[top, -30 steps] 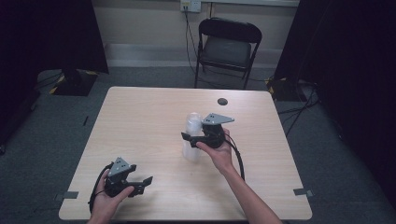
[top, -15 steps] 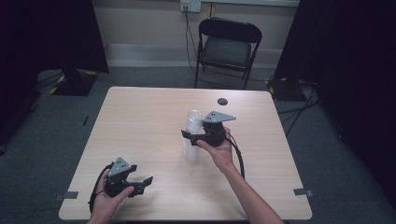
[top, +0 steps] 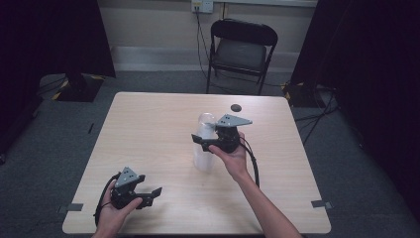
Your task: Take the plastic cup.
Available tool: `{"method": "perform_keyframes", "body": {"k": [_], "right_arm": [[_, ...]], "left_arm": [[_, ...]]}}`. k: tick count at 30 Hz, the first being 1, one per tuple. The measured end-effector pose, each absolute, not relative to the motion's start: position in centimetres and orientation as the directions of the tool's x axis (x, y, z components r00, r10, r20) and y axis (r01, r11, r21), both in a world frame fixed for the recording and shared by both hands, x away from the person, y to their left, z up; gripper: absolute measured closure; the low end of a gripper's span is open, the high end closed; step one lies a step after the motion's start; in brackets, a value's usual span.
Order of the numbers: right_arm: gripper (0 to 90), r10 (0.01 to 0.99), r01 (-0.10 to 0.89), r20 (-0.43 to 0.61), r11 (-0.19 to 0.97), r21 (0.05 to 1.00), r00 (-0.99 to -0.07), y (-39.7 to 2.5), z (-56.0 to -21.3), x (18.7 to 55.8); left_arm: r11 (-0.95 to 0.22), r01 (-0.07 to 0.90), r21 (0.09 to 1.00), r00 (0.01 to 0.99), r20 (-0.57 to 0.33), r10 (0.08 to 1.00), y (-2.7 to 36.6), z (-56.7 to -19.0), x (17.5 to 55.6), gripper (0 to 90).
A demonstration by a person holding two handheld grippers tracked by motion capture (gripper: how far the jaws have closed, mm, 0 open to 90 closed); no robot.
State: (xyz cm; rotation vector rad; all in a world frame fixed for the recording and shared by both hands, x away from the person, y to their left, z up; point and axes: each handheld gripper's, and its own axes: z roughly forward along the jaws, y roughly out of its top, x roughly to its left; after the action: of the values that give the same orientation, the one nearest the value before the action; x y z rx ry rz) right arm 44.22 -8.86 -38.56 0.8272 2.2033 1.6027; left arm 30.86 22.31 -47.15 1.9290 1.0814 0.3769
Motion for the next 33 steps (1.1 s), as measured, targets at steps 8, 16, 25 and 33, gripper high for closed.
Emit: {"method": "perform_keyframes", "body": {"k": [8,16,25,33], "right_arm": [[30.5,0.6,0.265,0.1,0.193,0.945,-0.794,-8.9,-37.8,44.2],[30.7,0.598,0.247,0.095,0.176,0.953,-0.796,-9.1,-36.9,44.0],[31.1,0.589,0.237,0.104,0.153,0.959,-0.802,-9.6,-36.2,43.7],[31.2,0.585,0.216,0.104,0.126,0.968,-0.805,-10.2,-35.1,43.3]], "left_arm": [[-0.242,0.541,0.805,0.574,-0.144,0.806,22.4,-47.1,30.9,18.7],[-0.245,0.544,0.802,0.574,-0.143,0.806,22.4,-47.2,30.9,18.8],[-0.249,0.544,0.801,0.576,-0.141,0.805,22.3,-47.2,30.9,18.8],[-0.259,0.537,0.803,0.584,-0.132,0.801,22.2,-47.2,30.9,19.1]]}}
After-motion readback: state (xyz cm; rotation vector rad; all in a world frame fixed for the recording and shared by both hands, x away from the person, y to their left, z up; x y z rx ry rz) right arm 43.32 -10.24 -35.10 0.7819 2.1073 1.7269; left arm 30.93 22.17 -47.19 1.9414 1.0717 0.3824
